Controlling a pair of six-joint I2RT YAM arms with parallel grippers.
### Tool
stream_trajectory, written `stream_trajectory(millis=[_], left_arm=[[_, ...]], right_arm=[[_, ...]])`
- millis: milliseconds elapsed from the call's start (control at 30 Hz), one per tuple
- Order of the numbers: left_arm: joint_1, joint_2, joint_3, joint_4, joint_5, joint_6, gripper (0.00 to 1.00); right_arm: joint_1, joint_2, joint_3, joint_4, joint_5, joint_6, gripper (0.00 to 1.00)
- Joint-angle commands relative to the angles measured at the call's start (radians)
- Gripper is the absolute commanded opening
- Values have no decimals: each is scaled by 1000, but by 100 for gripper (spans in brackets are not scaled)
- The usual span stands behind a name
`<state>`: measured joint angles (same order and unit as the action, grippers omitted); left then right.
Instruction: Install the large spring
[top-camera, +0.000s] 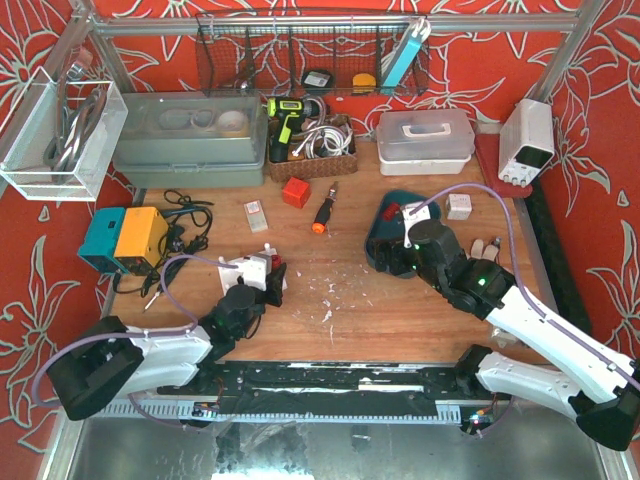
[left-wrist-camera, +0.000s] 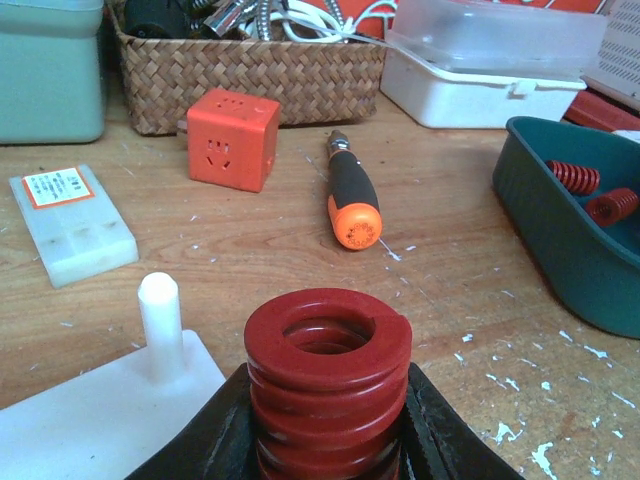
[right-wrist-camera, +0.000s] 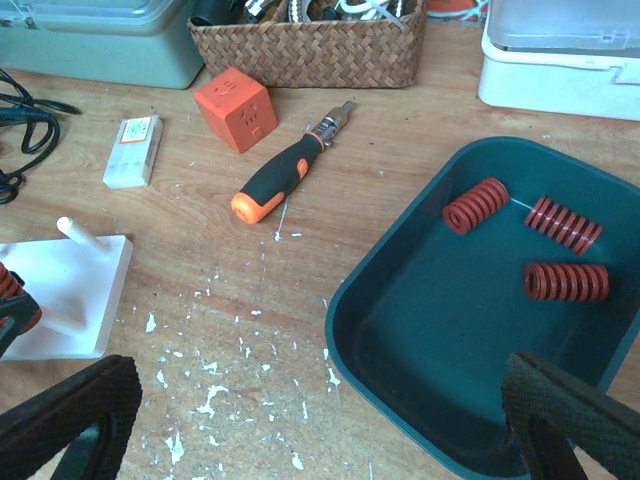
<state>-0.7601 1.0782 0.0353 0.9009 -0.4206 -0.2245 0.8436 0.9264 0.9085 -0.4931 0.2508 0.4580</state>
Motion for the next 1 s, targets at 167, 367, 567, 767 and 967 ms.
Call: stream_trajectory(millis=[167, 367, 567, 767, 967], left_arm=[[2, -32, -21, 18, -50, 37, 0], [2, -37, -34, 25, -32, 40, 0], [2, 67, -50, 132, -41, 56, 0], [1, 171, -41, 207, -39, 48, 0], [-2, 128, -71, 232, -42, 60, 0]], right_arm=[[-8, -3, -12, 11, -20, -16, 99], [-11, -1, -18, 18, -28, -15, 99], [-13, -1, -28, 33, -43, -9, 99], [-15, 1, -31, 38, -52, -7, 98], [-19, -9, -37, 34, -41, -18, 98]])
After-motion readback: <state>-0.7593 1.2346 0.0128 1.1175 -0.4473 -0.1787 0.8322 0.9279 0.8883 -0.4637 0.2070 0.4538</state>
